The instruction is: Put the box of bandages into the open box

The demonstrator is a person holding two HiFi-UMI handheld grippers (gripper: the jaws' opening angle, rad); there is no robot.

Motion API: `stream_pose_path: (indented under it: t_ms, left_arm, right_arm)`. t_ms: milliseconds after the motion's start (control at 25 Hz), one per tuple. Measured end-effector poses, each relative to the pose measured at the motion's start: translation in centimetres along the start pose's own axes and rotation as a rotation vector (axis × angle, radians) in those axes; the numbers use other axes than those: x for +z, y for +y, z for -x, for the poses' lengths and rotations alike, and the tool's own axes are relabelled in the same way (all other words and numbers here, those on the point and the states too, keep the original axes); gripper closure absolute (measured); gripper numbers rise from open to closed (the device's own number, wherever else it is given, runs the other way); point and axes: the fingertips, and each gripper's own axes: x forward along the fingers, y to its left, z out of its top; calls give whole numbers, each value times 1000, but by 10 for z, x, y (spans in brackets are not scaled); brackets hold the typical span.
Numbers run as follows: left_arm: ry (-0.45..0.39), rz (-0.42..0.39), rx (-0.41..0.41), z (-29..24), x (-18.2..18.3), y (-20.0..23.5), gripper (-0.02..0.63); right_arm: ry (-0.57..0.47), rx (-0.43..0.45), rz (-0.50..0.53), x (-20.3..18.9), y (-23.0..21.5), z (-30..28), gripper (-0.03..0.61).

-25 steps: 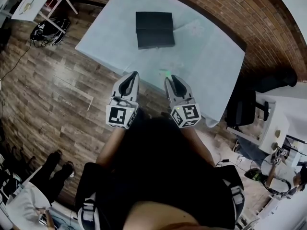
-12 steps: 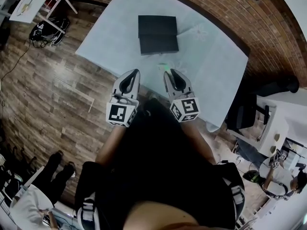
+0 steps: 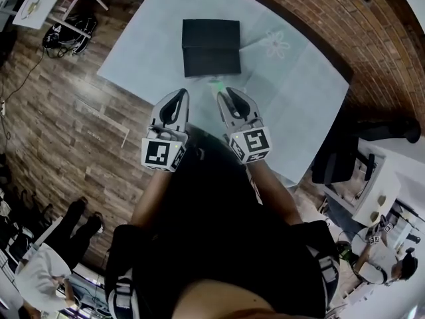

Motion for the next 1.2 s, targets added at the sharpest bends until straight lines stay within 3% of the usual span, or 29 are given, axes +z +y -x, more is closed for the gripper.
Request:
stream_pose_path:
  t_ms: [240, 760, 1200]
  left_arm:
    - [12, -15, 43, -19, -3, 0, 580]
    - [44, 8, -14, -55, -16, 54, 580]
    - [62, 22, -10, -73, -31, 81, 580]
  right_arm:
    - [11, 32, 17, -5, -19, -13, 474]
    - [94, 40, 62, -39, -33, -70, 474]
    - [155, 81, 116, -74, -43, -118, 474]
